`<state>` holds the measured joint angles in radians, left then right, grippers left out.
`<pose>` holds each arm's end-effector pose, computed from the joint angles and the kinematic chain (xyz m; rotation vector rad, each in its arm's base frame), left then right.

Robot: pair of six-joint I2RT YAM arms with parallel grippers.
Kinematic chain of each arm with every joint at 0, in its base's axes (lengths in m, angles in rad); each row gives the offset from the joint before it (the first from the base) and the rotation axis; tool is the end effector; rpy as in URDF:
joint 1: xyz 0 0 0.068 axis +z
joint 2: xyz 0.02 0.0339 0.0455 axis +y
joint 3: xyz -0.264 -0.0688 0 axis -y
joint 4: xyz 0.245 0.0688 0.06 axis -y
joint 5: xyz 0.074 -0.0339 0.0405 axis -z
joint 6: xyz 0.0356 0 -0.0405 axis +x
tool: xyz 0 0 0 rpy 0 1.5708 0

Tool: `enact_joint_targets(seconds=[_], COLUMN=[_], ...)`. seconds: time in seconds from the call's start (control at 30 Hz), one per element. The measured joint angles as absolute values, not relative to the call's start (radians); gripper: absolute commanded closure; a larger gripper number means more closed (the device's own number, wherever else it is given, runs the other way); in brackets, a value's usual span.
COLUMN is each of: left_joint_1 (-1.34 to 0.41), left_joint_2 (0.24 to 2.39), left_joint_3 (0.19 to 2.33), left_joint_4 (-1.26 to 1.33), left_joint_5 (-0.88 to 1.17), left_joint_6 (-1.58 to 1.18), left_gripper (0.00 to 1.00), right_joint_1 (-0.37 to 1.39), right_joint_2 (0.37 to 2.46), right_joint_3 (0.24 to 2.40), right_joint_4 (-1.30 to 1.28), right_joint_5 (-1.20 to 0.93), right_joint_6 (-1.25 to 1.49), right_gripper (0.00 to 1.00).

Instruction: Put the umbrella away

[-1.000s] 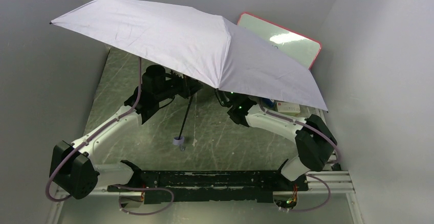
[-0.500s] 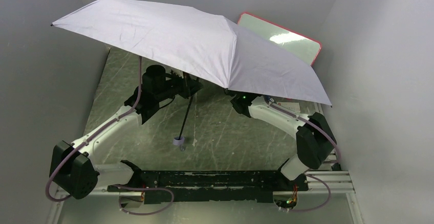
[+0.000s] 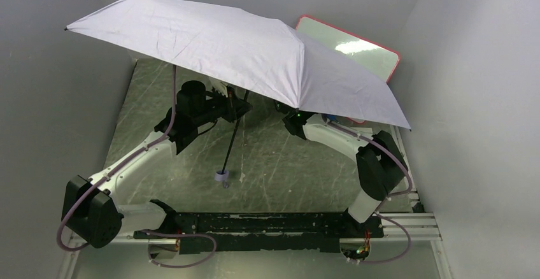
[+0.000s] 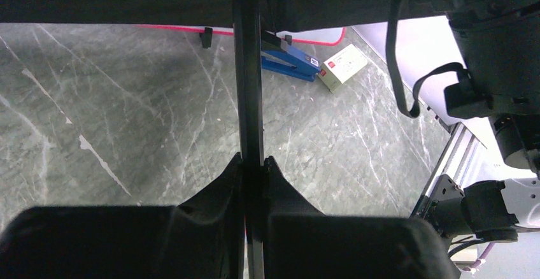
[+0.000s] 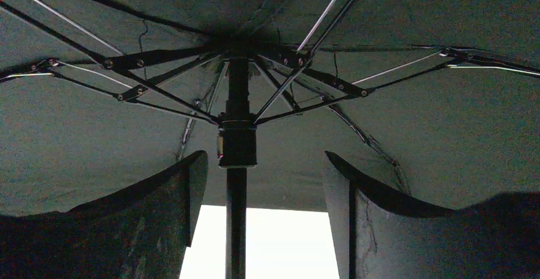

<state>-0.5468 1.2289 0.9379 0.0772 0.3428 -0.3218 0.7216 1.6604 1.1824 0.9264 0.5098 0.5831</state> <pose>0.2402 -0.1602 0.3266 0.4645 1.8103 -0.9186 0.2994 0.2403 0.3626 0.3901 1.1627 0.8595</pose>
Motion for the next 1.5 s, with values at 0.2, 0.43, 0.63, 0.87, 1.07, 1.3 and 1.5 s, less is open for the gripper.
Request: enact_joint_targets(seconds=[0.2,0.43,0.63,0.87,1.07,1.3,1.5], left_joint_1=[-0.547,-0.547,-0.546,-0.545,-0.535,-0.535,-0.542], left_joint_2=[1.229,1.229,1.229,1.229,1.229,1.230,1.231], left_joint_3=[0.938,0.938,0.938,0.938,0.945,0.945,0.945], left_joint_4=[0.077,0.077,0.078,0.081,0.099,0.092,0.057], left_joint_5=[0.342,0.342,0.336,0.326,0.299,0.295,0.302], left_joint_6=[-0.322,-0.322,-0.322,-0.326,-0.330,-0.329,-0.315], left_gripper=[0.95,0.95,0.95,0.95,0.95,0.95,0.95], right_joint_1=[0.718,0.716,0.713,0.706,0.708,0.701,0.718], right_joint_2=[1.697,1.716,1.730,1.737,1.749,1.742,1.693], right_joint_3=[1.215,1.254,1.268,1.279,1.289,1.263,1.151], right_joint_4=[0.966,0.990,0.989,0.976,0.953,0.958,0.996], right_joint_5=[0.513,0.522,0.522,0.505,0.479,0.456,0.437], right_joint_6=[0.595,0.603,0.613,0.630,0.640,0.646,0.668], right_gripper=[0.31,0.42,0.45,0.71,1.00,1.00,1.00])
